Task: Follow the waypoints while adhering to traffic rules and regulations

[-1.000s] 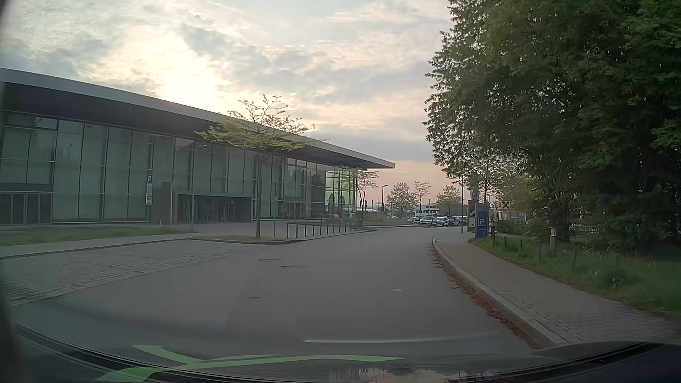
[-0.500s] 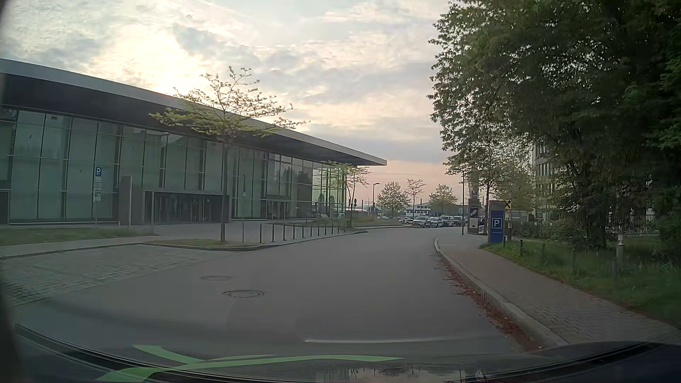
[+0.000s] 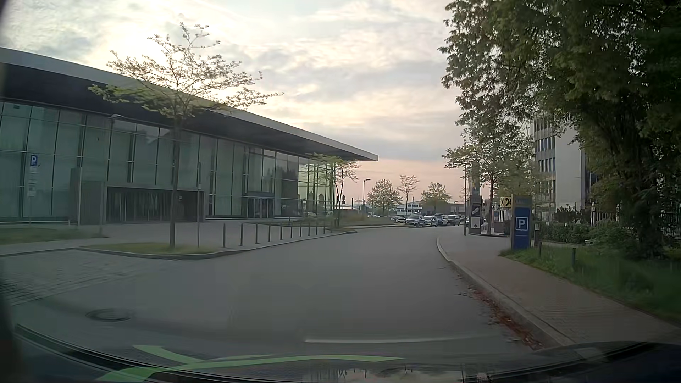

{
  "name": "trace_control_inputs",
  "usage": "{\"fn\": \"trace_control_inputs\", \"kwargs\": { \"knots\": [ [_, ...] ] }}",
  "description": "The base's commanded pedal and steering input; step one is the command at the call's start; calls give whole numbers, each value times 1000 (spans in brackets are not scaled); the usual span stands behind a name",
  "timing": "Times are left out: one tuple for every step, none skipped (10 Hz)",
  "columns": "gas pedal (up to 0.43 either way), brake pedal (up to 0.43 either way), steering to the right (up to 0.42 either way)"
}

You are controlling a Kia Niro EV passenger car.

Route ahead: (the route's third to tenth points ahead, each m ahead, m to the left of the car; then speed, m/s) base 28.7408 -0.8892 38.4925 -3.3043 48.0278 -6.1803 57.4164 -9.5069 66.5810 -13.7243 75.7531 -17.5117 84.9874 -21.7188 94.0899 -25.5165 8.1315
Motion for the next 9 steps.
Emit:
{"fn": "trace_control_inputs", "kwargs": {
  "knots": [
    [59, 0, 25],
    [67, 0, 25],
    [79, 0, 25],
    [79, 0, 25],
    [79, 0, 25],
    [79, 0, 26],
    [79, 0, 25],
    [79, 0, 25],
    [79, 0, 26]
  ]
}}
